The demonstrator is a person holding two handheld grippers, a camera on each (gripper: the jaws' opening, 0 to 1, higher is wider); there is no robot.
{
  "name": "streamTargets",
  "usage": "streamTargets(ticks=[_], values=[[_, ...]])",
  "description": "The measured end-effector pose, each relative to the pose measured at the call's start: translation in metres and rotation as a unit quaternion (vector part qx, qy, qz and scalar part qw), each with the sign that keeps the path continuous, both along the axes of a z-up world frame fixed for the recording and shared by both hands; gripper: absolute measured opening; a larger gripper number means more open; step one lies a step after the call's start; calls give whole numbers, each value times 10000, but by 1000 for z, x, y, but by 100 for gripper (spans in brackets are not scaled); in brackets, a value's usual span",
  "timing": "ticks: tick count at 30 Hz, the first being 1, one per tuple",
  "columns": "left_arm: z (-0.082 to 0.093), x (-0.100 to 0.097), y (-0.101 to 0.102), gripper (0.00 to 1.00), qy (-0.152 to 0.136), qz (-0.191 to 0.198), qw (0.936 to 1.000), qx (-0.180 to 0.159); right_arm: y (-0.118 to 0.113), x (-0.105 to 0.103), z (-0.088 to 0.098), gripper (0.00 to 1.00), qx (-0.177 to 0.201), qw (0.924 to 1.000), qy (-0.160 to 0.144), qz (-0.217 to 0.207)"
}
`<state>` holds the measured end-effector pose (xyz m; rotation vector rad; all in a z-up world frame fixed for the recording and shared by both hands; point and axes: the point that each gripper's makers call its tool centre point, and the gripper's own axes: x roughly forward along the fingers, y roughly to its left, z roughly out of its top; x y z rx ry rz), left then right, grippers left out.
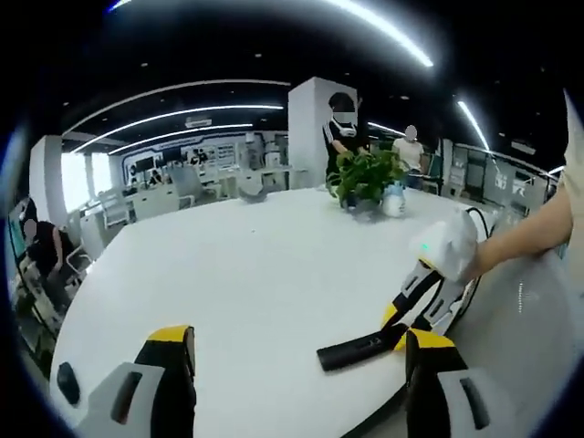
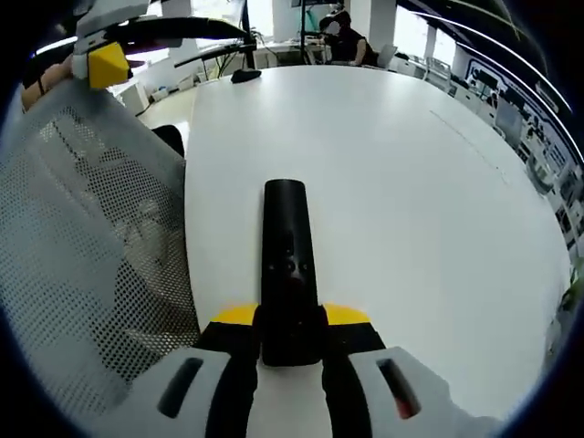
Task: Press the specified remote control buttons in sequence, fully releasing each button before pressing the next.
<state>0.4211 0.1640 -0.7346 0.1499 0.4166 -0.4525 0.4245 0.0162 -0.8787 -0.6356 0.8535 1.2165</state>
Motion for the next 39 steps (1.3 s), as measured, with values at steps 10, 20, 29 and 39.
streamTargets(ticks=[10, 20, 29, 39], values=[[-10, -1, 8, 100, 128, 127, 9994, 280, -3, 7, -1, 24, -100, 9990, 116, 414], [-10, -1, 9, 100, 91, 131, 9994, 295, -3, 17, -1, 24, -127, 9985, 148, 519], [-14, -3, 7, 100, 132, 19, 9990, 438, -4, 28, 0, 24, -105, 9987, 167, 466], [-15, -3, 8, 100, 180, 50, 9991, 381, -5, 38, -1, 24, -149, 9984, 199, 516]])
